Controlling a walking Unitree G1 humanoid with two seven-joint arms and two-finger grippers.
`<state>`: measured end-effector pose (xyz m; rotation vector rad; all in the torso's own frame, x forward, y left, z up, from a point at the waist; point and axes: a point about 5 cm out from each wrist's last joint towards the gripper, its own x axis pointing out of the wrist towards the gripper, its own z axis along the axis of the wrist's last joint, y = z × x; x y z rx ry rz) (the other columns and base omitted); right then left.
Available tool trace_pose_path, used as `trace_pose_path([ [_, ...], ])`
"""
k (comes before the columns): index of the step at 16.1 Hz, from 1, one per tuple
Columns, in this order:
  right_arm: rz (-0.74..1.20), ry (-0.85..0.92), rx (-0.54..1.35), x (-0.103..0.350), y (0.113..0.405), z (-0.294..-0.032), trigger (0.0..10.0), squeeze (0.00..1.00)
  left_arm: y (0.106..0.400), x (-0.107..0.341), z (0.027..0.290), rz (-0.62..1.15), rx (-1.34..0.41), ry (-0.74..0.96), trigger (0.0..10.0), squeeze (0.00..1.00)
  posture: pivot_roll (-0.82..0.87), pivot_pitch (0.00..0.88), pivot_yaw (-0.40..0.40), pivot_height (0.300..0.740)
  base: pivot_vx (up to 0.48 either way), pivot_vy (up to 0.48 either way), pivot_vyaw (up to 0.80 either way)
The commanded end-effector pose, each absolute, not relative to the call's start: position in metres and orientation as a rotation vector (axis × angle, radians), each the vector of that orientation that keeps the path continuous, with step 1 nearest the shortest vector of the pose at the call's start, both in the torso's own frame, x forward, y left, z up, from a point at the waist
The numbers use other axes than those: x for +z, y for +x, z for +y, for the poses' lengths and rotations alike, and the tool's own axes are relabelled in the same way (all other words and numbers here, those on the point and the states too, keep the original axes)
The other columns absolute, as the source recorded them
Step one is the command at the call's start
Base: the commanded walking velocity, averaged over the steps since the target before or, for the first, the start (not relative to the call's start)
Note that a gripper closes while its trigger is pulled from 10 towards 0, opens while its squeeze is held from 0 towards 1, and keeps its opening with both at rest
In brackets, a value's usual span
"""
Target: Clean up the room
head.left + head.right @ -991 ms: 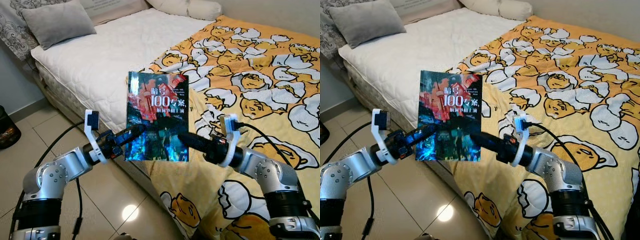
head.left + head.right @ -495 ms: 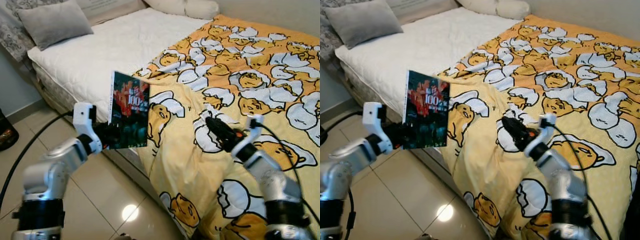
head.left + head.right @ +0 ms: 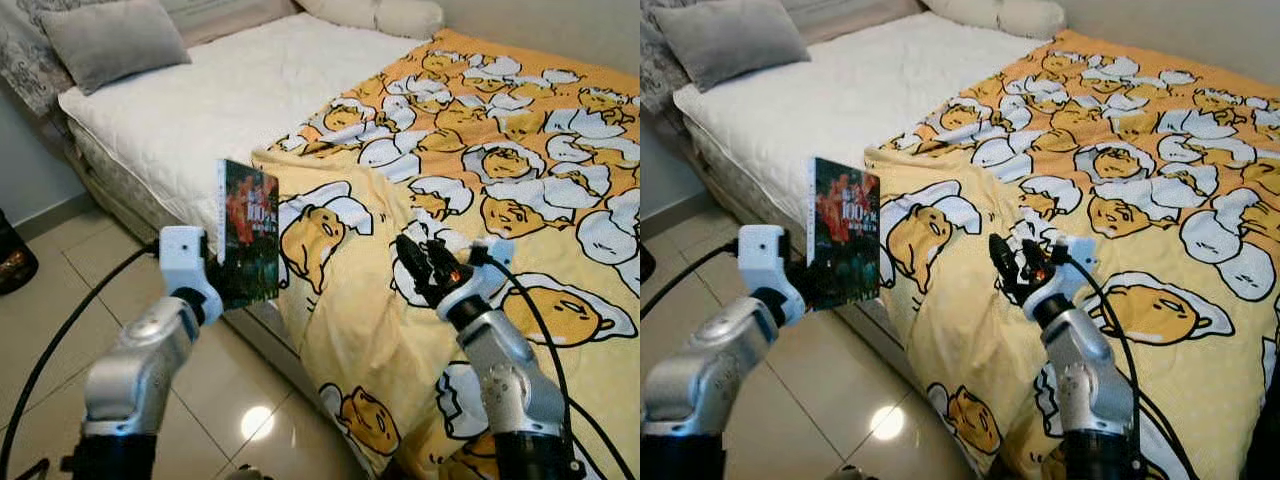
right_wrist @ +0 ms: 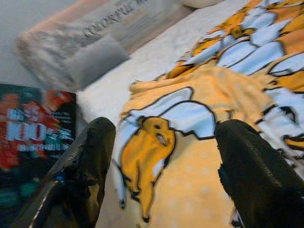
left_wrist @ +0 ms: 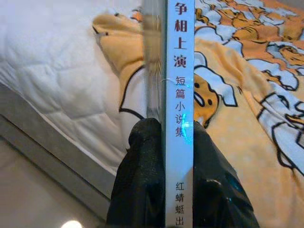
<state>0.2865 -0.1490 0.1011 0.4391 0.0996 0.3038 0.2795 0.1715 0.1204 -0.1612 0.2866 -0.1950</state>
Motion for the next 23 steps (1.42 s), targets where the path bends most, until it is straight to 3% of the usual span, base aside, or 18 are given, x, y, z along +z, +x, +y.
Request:
trace_pose_path([
  [1,0.092,0.385,0.278,0.105,0.285,-0.146,10.0,0.0,0.279,0.128,0.171,0.241,-0.163,-0.13,10.0,0.0,-0.06,0.0,0.027,0.74,0.0,0.0,0.0],
  [3,0.146,0.261,0.251,0.098,0.288,-0.141,10.0,0.0,0.278,0.128,0.172,0.218,-0.159,-0.066,10.0,0.0,-0.06,0.0,0.025,0.74,0.0,0.0,0.0],
  [5,0.15,0.272,0.212,0.099,0.289,-0.141,10.0,0.0,0.279,0.129,0.17,0.197,-0.166,0.028,10.0,0.0,-0.05,0.0,0.01,0.74,0.0,0.0,0.0],
  [11,0.204,0.271,0.155,0.094,0.286,-0.14,10.0,0.0,0.273,0.127,0.173,0.21,-0.156,0.049,10.0,0.0,-0.04,0.0,0.006,0.74,0.0,0.279,0.0],
  [23,0.288,0.283,0.069,0.083,0.278,-0.148,10.0,0.0,0.265,0.123,0.172,0.248,-0.18,0.048,10.0,0.0,-0.04,0.0,0.002,0.74,0.0,0.436,-0.75],
])
